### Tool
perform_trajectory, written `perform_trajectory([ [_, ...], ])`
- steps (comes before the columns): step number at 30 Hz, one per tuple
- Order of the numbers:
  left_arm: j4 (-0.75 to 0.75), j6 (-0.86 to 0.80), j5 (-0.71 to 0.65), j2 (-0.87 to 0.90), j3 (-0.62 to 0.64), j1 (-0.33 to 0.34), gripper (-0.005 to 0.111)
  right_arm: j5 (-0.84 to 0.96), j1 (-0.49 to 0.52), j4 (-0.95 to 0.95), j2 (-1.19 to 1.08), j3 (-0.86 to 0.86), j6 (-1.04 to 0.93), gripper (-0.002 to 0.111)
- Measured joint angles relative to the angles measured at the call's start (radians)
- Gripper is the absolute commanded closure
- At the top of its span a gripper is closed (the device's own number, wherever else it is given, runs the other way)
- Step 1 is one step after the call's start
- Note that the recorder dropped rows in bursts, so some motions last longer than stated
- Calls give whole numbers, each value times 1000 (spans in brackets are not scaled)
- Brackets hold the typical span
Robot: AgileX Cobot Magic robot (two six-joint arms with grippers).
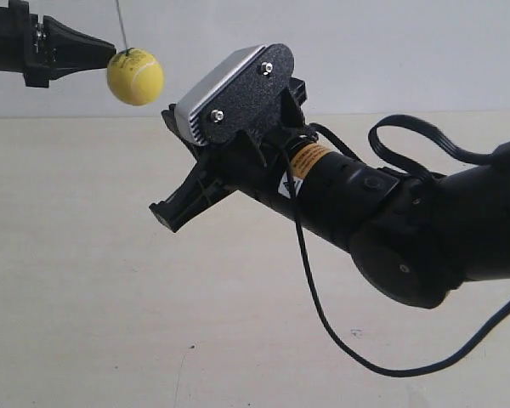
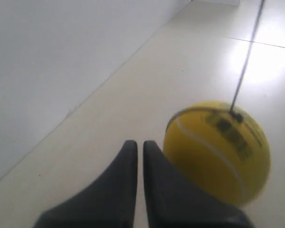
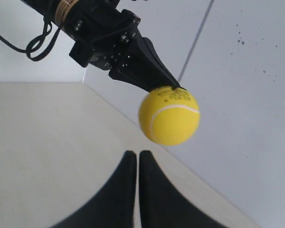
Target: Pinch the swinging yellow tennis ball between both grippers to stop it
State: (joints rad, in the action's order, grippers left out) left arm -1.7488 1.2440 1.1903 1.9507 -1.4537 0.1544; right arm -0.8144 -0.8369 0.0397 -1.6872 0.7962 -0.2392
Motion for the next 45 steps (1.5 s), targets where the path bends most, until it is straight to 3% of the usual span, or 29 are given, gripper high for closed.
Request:
perform_trajectory([
  [9, 0, 28, 22, 0, 0, 2, 102, 9, 16, -30, 0, 0, -64, 108],
  [14, 0, 30, 26, 0, 0, 28, 102, 9, 106, -2, 0, 0, 16, 108],
  [18, 0, 39, 26, 2, 0, 79, 102, 9, 113, 45, 0, 30, 40, 108],
  [26, -2, 62, 26, 67, 0, 81, 102, 93, 125, 82, 0, 120, 47, 108],
  [30, -4, 62, 26, 72, 0, 81, 102, 99, 181, 115, -17, 123, 107, 108],
  [36, -4, 62, 26, 72, 0, 81, 102, 103, 291, 330, -106, 171, 374, 108],
  [45, -4, 62, 26, 72, 10, 81, 102, 90, 313, 684, -195, 266, 620, 108],
])
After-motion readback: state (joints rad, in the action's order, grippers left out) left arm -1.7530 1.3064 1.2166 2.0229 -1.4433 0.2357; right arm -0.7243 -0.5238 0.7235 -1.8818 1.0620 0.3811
